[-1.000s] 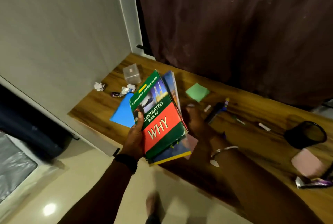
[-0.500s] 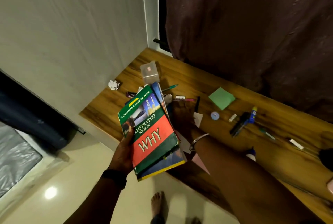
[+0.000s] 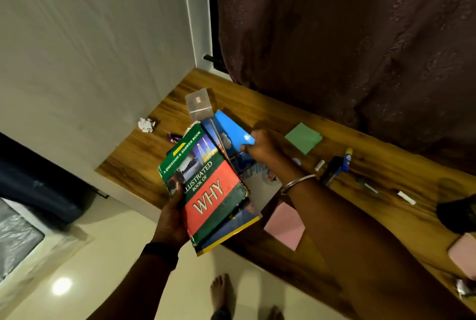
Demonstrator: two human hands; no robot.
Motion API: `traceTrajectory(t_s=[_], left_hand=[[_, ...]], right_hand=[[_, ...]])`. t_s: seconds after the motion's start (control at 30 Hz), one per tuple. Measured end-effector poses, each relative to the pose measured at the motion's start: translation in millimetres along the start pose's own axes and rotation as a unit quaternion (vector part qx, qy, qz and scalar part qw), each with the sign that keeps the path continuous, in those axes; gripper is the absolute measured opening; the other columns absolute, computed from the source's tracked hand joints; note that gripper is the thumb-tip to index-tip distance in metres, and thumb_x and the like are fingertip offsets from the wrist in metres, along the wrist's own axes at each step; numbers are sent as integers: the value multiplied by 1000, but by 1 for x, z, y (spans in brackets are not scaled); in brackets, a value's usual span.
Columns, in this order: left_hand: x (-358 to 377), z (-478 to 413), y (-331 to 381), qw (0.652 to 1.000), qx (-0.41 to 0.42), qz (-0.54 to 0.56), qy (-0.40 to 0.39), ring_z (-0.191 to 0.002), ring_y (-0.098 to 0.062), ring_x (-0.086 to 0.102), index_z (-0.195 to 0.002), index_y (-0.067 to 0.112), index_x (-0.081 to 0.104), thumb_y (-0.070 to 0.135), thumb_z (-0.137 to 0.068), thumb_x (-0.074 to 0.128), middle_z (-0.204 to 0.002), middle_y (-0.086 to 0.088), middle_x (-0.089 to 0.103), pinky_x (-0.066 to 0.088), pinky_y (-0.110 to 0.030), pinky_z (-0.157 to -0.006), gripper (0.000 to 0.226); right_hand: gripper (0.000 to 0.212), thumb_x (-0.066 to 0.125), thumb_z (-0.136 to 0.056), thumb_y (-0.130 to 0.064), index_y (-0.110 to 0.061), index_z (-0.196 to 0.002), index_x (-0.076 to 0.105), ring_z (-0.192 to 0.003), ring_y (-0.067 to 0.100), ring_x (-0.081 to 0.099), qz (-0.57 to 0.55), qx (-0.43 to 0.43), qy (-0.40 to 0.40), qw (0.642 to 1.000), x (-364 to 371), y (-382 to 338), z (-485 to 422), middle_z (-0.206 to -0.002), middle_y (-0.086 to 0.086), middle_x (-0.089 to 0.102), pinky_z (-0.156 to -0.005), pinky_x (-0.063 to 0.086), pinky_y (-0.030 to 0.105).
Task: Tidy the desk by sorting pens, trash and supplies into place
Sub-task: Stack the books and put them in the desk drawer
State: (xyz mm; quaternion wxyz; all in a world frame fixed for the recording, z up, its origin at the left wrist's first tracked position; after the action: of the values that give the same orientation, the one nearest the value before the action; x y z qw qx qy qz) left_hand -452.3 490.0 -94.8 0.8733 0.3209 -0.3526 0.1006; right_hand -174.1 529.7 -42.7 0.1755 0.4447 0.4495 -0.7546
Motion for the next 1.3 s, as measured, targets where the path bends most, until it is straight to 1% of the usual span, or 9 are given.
traceTrajectory(t_s=[0.1,0.17,0.33,0.47,0.6,0.77,0.87,1.03,1.3], left_hand=[[9,-5,-7,1000,-3,-21,5,-106,-37,73,-144,16,61,52,-111,25,-126,-18,71,61,-56,-89,61],[20,-9,-12,999,-9,-34,-2,-104,-36,74,-140,14,63,52,-111,24,-124,-17,73,62,-56,-88,62],[64,-14,-32,999,-21,-28,-27,-100,-36,76,-121,17,78,51,-110,31,-118,-15,77,62,-58,-86,60],[95,-25,-41,997,-9,-63,-34,-123,-38,67,-150,16,55,52,-95,64,-141,-19,65,55,-60,-99,67],[126,-39,-58,993,-26,-93,-64,-117,-36,71,-146,16,59,44,-112,33,-134,-18,70,60,-55,-92,51],[154,-38,-77,984,-23,-154,-87,-122,-43,67,-146,10,58,40,-111,42,-138,-23,66,57,-59,-95,48],[172,-34,-90,978,1,-188,-95,-118,-43,69,-143,10,59,35,-109,50,-134,-24,68,58,-62,-92,43],[206,-19,-109,960,1,-260,-107,-94,-34,78,-129,7,65,33,-97,68,-123,-24,73,64,-51,-77,42],[266,27,-173,895,130,-370,-213,-117,-43,69,-137,26,56,27,-103,64,-131,-17,71,57,-62,-95,36]], right_hand=[[36,71,-90,-25,0,-114,65,-116,37,59,-47,-8,17,999,-36,8,12,-124,21,64,-90,48,43],[20,65,-92,-32,-13,-99,63,-112,38,61,-32,-14,49,998,-54,20,19,-118,16,65,-83,49,40],[49,52,-91,-45,-15,-127,62,-121,34,60,-125,0,91,988,-90,63,38,-130,13,65,-99,50,44],[35,52,-97,-32,-15,-127,62,-108,22,66,-246,-30,117,962,-115,91,75,-120,4,69,-94,54,44],[30,50,-105,-18,-19,-134,56,-112,12,65,-359,-52,99,927,-129,112,110,-125,-2,67,-92,55,34],[29,49,-106,-28,-25,-133,55,-126,18,59,-451,6,70,890,-137,136,141,-133,-3,63,-106,49,45],[34,59,-99,-39,-21,-128,55,-111,18,65,-500,58,52,863,-142,143,161,-124,-6,66,-92,53,36],[37,82,-82,-32,-30,-114,62,-90,33,75,-467,54,62,880,-143,169,186,-106,10,76,-81,59,61],[41,76,-89,-15,-14,-126,58,-98,34,74,-513,41,146,845,-166,246,261,-113,12,74,-86,59,59]])
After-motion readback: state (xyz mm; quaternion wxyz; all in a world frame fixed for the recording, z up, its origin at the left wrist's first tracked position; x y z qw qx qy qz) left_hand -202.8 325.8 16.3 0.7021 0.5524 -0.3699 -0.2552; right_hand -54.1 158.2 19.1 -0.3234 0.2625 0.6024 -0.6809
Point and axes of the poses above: each hand's wrist, its own z-axis away from the middle knuckle, its own x-axis out of the palm, y = z × x, the point moved 2 cm from there along -z, towards the middle knuckle
